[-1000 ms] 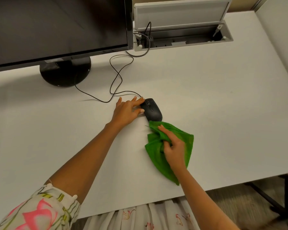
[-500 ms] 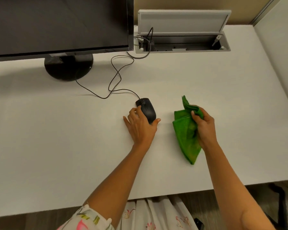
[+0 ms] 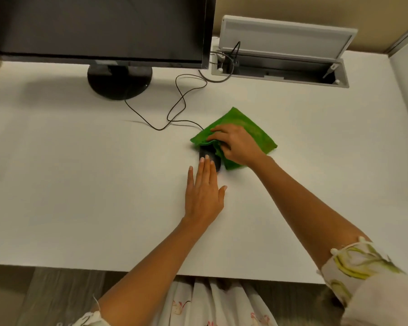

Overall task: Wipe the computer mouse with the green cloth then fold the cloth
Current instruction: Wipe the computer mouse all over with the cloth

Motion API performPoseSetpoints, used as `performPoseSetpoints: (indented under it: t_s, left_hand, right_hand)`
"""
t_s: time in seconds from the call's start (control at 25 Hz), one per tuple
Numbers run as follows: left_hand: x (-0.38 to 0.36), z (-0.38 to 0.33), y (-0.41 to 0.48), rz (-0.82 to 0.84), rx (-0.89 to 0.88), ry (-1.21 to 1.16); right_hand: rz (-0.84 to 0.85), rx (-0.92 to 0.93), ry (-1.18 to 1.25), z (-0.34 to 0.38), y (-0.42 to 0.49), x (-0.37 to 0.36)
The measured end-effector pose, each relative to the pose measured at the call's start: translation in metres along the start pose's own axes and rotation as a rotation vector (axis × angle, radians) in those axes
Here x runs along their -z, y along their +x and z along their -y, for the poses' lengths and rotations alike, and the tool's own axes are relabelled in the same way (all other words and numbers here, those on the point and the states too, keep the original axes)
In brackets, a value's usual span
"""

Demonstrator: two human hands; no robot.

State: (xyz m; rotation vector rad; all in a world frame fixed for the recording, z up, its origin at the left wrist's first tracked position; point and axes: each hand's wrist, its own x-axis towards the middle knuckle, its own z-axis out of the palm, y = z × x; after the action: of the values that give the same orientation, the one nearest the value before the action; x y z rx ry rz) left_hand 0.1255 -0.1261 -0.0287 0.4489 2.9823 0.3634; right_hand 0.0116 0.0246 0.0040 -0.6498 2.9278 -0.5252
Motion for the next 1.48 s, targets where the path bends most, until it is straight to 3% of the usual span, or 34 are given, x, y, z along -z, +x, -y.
performPoseSetpoints:
  t_s: [0.12,0.28,0.56,0.8,1.08,1.32,1.48]
  left_hand:
    - [-0.003,-0.003,-0.006,0.076,0.014,0.003]
    - [0.003,-0.01,-0.001,0.106,0.029,0.032]
    - [0.011,-0.017,0.004,0.195,0.057,0.084]
    - [0.011,-0.018,0.004,0.19,0.077,0.011]
    - [0.006,-0.016,0.0,0.187,0.077,0.033]
    - [0.006,-0.018,0.0,0.184,0.083,0.051]
    - [0.006,-0.019,-0.002,0.164,0.083,0.041]
  right_hand:
    - [0.108,0.022,0.037,0.013,-0.005,-0.016]
    - [0.068,0.051,0.087,0.016,-0.017,-0.024]
    - [0.109,-0.094,0.113,0.016,0.009,-0.028]
    - [0.083,0.024,0.18,0.014,-0.02,-0.032]
    - [0.162,-0.057,0.144,0.003,0.014,-0.029]
    - [-0.108,-0.322,0.505,0.012,-0.012,-0.05]
    - [-0.145,-0.273,0.496,0.011,-0.034,-0.051]
